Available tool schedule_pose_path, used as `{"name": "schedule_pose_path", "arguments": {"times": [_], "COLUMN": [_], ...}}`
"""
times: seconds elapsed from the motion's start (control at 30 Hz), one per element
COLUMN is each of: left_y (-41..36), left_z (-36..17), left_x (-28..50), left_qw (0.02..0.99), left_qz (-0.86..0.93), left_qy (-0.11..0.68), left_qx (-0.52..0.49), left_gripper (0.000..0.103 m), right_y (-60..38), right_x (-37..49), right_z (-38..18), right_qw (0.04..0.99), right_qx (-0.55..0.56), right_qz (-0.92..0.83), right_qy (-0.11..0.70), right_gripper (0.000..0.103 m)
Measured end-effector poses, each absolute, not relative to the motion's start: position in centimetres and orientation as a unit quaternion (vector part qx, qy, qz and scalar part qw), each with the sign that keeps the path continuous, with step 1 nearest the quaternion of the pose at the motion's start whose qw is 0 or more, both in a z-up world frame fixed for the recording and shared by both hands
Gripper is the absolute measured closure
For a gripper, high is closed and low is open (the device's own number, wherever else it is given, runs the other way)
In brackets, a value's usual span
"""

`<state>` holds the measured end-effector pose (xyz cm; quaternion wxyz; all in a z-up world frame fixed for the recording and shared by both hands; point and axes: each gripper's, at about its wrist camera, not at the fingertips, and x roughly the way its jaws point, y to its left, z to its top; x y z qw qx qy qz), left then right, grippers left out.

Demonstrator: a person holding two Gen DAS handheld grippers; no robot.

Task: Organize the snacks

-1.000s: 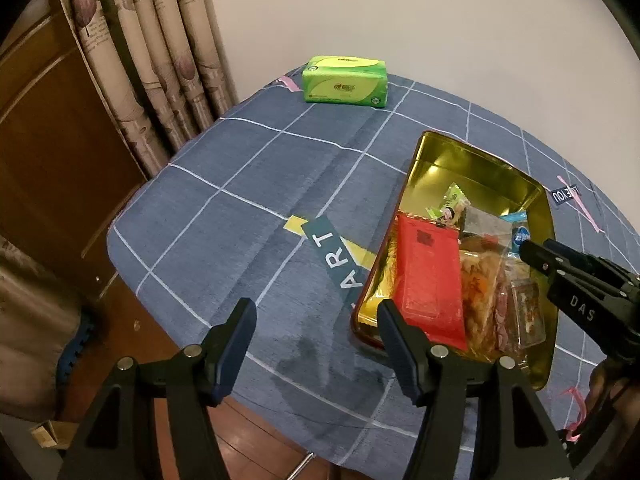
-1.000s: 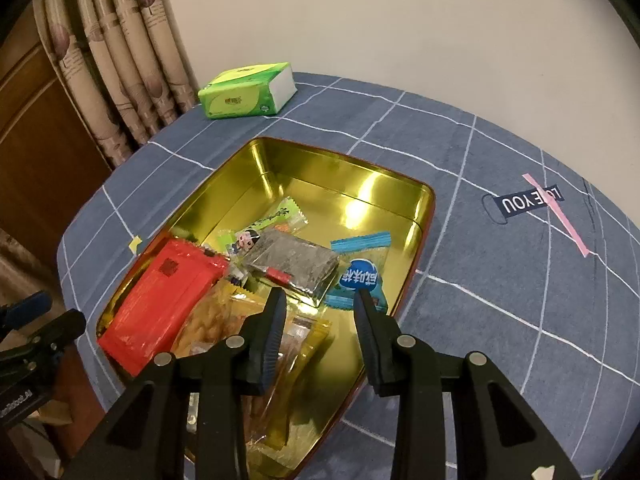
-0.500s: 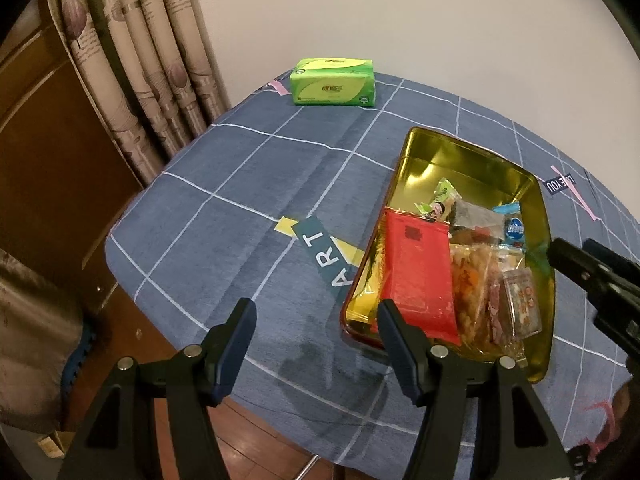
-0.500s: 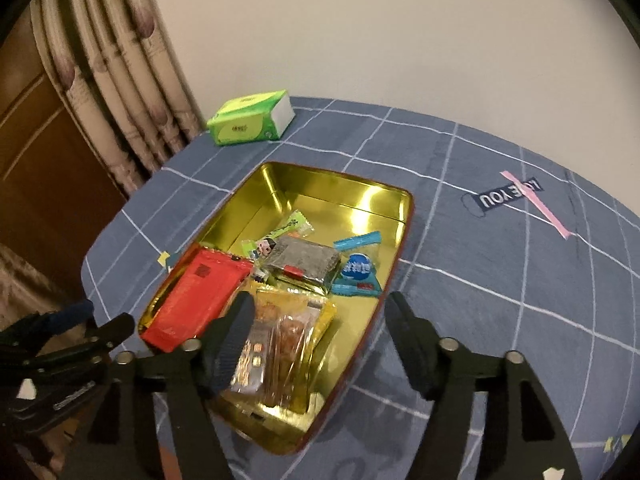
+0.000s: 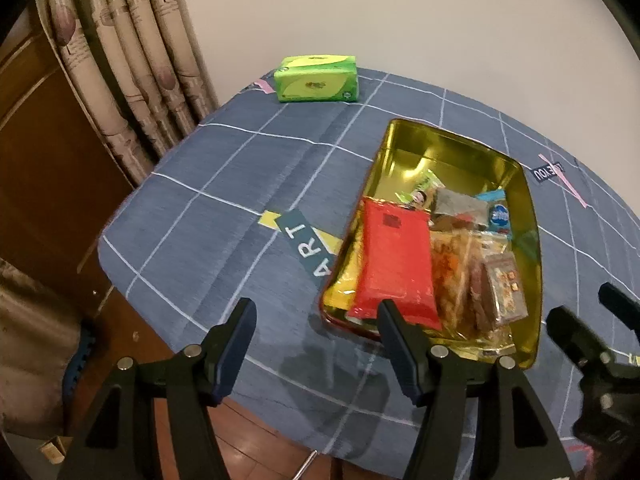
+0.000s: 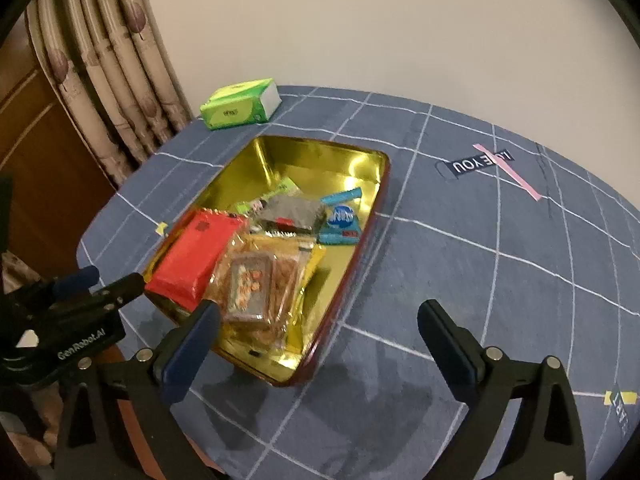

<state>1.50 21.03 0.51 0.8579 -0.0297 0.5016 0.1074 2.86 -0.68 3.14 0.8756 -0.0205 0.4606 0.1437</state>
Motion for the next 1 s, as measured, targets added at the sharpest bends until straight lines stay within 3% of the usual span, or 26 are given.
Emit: {"name": "schedule_pose_path", "arguments": {"times": [1.0], "left_y": [19.6], "left_z": [0.3], "left_x": [1.3], "left_qw": [0.858], "left_qz": [0.093], "left_qy": [0.506], "left_qx": [-0.007], "left_gripper": [0.039], "right_y": [0.8], "right_x": [2.1], "right_z": [1.8], "right_qw": [0.869], "right_qx": [-0.067], "right_qz": [0.137], "right_qy": [0.471], "right_gripper": [0.004]}}
